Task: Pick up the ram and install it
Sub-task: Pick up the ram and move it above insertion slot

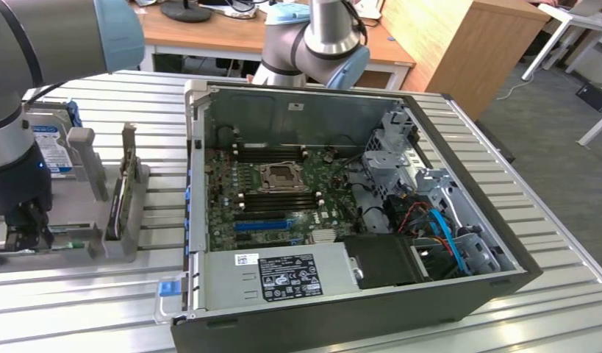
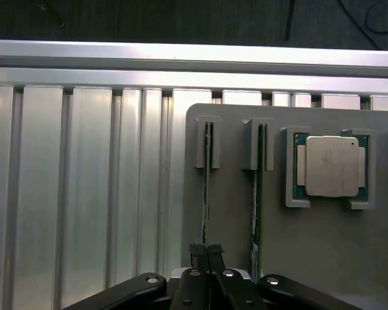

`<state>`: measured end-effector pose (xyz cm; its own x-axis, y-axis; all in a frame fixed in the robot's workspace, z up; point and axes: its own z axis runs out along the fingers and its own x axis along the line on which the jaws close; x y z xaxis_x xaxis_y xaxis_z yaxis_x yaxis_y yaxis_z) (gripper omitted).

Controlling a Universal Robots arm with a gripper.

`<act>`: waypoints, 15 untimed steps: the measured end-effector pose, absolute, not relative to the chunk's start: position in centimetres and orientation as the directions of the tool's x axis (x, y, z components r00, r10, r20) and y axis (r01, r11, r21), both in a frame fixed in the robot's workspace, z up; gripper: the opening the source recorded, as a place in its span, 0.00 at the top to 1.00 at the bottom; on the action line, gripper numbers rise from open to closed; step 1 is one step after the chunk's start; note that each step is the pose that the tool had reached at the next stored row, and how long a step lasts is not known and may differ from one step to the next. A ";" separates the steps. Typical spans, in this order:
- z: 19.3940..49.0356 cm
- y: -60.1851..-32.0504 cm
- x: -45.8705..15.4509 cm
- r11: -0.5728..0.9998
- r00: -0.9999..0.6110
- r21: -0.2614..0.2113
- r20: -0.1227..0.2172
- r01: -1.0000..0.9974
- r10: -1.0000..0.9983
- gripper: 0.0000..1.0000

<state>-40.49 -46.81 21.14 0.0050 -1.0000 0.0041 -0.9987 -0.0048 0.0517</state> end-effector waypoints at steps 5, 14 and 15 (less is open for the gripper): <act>22.6 -46.8 -40.5 -0.005 0.005 0.052 0.004 -0.999 -1.000 0.88; 26.1 -46.8 -40.5 -0.005 0.005 0.052 0.004 -0.999 -1.000 0.88; 26.5 -46.8 -40.5 -0.005 0.005 0.052 0.004 -0.999 -1.000 0.88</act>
<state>-40.49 -46.81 26.46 0.0050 -1.0000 0.0041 -0.9987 -0.0047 0.0516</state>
